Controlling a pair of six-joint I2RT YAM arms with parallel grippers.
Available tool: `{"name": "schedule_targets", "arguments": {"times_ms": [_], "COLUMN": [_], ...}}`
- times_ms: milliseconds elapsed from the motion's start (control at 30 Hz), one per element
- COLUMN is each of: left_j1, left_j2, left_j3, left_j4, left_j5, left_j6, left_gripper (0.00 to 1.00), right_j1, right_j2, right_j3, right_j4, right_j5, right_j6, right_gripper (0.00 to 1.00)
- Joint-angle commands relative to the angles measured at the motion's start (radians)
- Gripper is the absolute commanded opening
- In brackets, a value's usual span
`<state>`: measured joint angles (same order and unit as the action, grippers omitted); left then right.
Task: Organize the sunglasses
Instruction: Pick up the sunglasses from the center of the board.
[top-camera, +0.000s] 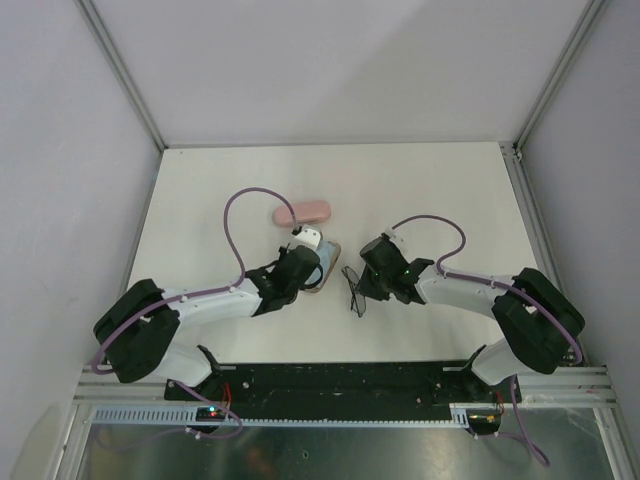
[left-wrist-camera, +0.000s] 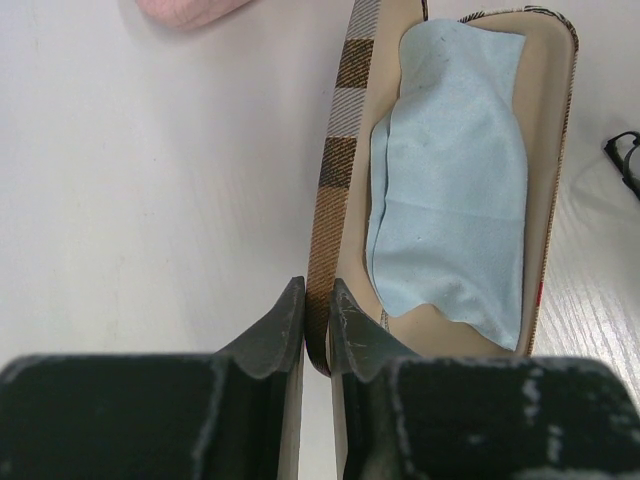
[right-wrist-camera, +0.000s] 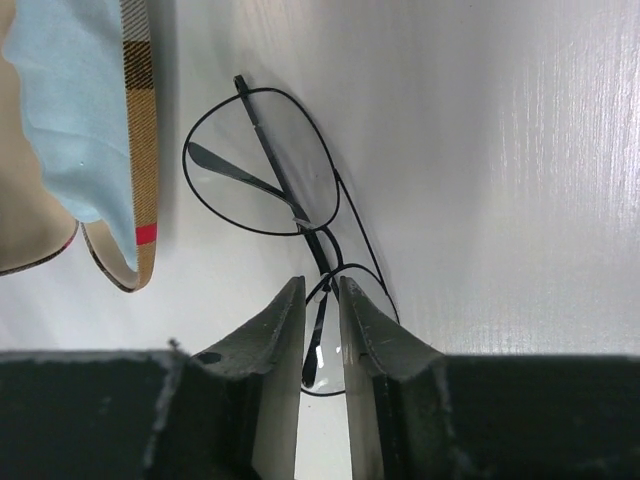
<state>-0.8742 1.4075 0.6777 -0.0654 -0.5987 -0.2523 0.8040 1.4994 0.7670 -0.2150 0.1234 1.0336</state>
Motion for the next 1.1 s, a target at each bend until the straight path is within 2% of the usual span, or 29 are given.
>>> {"name": "schedule_targets", "arguments": {"times_ms": [0, 133, 367, 600, 767, 1067], "left_j1": [-0.009, -0.010, -0.013, -0.015, -0.016, -0.018], "left_j2": [-0.007, -0.008, -0.010, -0.013, -0.010, -0.013], "left_j3": [0.025, 0.025, 0.024, 0.025, 0.025, 0.025], "left_j4": [0.040, 0.040, 0.039, 0.039, 0.040, 0.039], "left_j5": [-0.044, -0.045, -0.046, -0.047, -0.050, -0.052], "left_j6": [0.010, 0.010, 0.010, 0.009, 0.010, 0.010], "left_gripper": [0.16, 0.16, 0.16, 0.16, 0.16, 0.16], "right_j1": [0.006, 0.006, -0.005, -0.013, 0.018, 0.048], "right_j2": [-0.029, -0.044, -0.074, -0.003, 0.040, 0.109], "right_j3": [0.007, 0.006, 0.008, 0.065, 0.113, 0.160], "right_j4": [0.001, 0.004, 0.072, 0.058, 0.023, -0.043], "right_j5": [0.012, 0.021, 0.007, -0.022, 0.017, 0.076], "right_j6": [-0.048, -0.088, -0.297, -0.461, -0.506, -0.526], "right_gripper": [0.24, 0.24, 0.36, 0.38, 0.42, 0.40]}}
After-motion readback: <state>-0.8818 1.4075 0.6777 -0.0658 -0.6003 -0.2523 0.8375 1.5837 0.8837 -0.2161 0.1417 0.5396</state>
